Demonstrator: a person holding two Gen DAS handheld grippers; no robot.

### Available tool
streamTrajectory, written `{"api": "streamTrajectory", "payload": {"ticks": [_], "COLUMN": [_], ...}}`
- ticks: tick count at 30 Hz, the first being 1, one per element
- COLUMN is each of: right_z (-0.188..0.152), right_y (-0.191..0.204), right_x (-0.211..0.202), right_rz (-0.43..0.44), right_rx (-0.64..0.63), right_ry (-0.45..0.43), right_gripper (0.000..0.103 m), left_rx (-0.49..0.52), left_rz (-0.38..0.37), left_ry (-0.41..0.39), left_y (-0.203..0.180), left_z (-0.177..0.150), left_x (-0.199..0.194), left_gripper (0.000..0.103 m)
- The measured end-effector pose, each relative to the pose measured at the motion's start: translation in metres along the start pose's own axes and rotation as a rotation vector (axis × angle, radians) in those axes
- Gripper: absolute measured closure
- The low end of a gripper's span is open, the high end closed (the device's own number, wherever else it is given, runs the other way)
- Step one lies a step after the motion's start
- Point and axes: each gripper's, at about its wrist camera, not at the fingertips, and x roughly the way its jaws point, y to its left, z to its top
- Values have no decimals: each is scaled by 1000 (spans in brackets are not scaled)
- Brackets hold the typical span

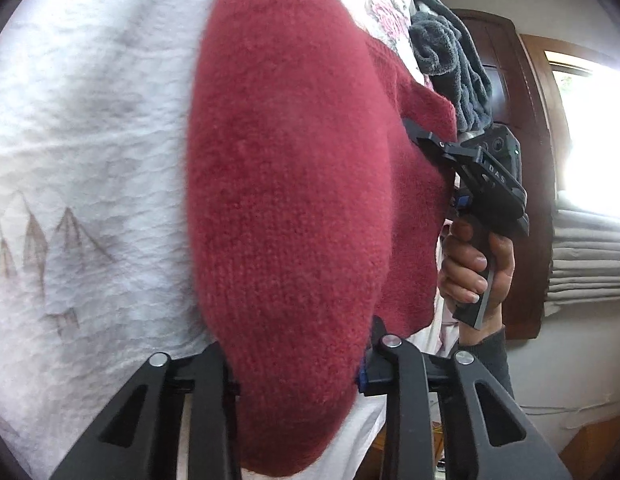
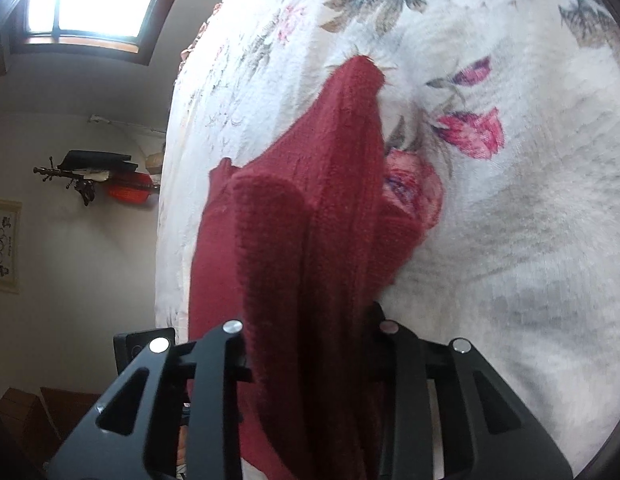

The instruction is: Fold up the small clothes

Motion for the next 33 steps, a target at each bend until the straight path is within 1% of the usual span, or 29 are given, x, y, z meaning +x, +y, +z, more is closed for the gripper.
{"api": "streamTrajectory", "payload": {"ticks": [5,10,17,20,24,28,30,31,33], "right_z": [-4,-13,-38,-64,-103,-151,-174,-184,-201], "right_y": [18,39,83,111,139,156,160,161,156], "right_x": [-8,-20,-23,-16,3,36,55,65,89], "right_rz": [14,46,105,159,210,232,222,208,166], "right_rx": [-19,-32,-69,-86,-104,-112,-115,-120,-127], "right_ry": [-19,-40,-29,-22,18,92,134,154,196], "right_gripper": [76,76,77,76,76,77,77,77,76], "left_rx": [45,88,143,143,143,114,97,71,34], "left_rz": [21,29,42,52,74,113,134,140,146], "left_ry": [-31,-55,-97,-128,-159,-189,-199,-200,-186], "left_y": [-16,-34,-51,-47,-31,-1,18,34,60], "left_z": [-3,-10,-47,-72,-116,-175,-198,-211,-226], "left_x": [-16,-41,-96,-126,-160,-183,-186,-184,-174], "left_gripper": [78,79,79,79,79,79,79,79,77]}}
